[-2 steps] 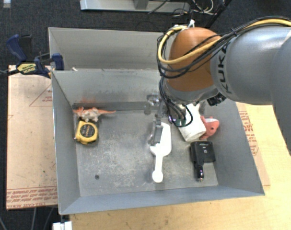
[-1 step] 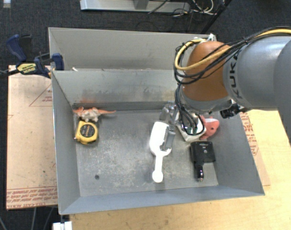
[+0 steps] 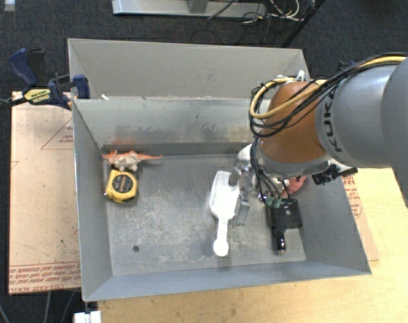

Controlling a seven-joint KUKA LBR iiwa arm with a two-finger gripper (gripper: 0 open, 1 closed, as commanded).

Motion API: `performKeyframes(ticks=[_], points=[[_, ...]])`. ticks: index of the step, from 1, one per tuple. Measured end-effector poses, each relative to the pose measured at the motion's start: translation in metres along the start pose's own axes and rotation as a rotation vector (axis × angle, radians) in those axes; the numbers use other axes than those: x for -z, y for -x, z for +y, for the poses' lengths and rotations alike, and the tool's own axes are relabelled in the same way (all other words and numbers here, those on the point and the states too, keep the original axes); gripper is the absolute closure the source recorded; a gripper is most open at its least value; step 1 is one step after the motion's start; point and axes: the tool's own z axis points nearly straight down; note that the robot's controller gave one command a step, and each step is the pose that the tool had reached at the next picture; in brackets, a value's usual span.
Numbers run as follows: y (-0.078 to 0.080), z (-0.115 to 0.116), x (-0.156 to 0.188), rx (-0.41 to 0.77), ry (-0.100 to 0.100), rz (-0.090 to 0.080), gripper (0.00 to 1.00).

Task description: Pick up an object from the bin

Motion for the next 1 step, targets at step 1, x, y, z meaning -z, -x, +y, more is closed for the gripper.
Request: performKeyframes(ticks=[1], points=[[0.0218, 0.0232, -0.0291, -0.093, 0.006, -0.004, 1.00]])
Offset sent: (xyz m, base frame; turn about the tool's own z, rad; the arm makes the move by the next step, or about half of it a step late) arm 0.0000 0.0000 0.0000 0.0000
